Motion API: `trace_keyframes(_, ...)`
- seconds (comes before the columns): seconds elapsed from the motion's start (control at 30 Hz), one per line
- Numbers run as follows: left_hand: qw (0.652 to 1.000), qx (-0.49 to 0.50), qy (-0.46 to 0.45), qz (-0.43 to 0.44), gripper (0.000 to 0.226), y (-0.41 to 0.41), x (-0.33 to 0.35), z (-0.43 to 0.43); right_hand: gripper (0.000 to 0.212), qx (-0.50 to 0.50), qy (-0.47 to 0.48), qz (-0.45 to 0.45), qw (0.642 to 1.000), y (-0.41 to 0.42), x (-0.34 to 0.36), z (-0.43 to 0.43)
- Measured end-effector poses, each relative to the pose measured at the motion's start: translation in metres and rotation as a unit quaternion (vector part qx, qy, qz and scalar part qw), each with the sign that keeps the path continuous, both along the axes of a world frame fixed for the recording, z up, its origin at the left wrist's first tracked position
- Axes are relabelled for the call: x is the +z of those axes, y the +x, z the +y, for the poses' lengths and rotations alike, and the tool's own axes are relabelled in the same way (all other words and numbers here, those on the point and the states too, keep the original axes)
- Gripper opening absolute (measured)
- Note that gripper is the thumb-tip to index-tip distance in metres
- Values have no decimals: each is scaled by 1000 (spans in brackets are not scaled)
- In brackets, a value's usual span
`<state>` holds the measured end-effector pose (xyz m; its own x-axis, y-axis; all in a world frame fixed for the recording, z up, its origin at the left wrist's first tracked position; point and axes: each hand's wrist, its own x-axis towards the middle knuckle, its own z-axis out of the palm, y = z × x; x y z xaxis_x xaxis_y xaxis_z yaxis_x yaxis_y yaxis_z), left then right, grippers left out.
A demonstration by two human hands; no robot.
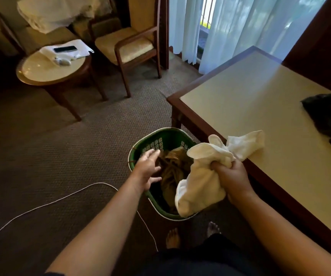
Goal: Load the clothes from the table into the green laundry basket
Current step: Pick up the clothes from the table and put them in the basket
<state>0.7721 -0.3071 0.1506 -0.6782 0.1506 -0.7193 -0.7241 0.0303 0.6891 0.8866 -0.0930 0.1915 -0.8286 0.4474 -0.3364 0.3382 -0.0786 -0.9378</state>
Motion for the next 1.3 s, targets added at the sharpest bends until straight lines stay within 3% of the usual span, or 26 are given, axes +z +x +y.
trace_keyframes(0.1, 998, -52, 31, -10, 51, 16, 6, 7, 37, 25, -8, -19, 999, -4, -7, -7)
trace_keyframes(0.23, 993, -30, 109, 37, 28, 27, 10, 20, 39, 83, -25, -3, 996, -16, -9, -21)
trace_keyframes(0.4, 981, -29, 161, 109, 34, 26, 11, 37, 39, 139, -38, 23, 989, -34, -14, -35)
trace_keyframes(0.5, 985, -52, 56, 157, 33, 16, 1, 40, 61, 197, 77, -66, 975, -44, -43, -27)
trace_keyframes(0.6, 979, -103, -79, 155, 50, 12, -21, 37, 76, 243, 245, -216, 913, -42, -86, -5)
trace_keyframes(0.8, 960, -197, -167, 106, 51, 29, -72, 50, 63, 157, 180, -340, 909, -8, -179, 40)
trace_keyframes(0.93, 948, -232, -205, 74, 51, 41, -101, 60, 102, 157, 148, -373, 902, 4, -229, 46)
trace_keyframes(1.0, 944, -249, -209, 55, 53, 47, -112, 60, 108, 143, 138, -350, 915, 7, -248, 51)
trace_keyframes(1.07, 942, -256, -213, 39, 55, 53, -119, 56, 110, 153, 188, -319, 916, 9, -262, 58)
trace_keyframes(1.17, 941, -252, -222, 32, 51, 60, -123, 48, 101, 178, 266, -301, 898, 2, -276, 66)
trace_keyframes(1.3, 947, -234, -219, 34, 49, 67, -126, 41, 40, 163, 345, -313, 869, -10, -286, 66)
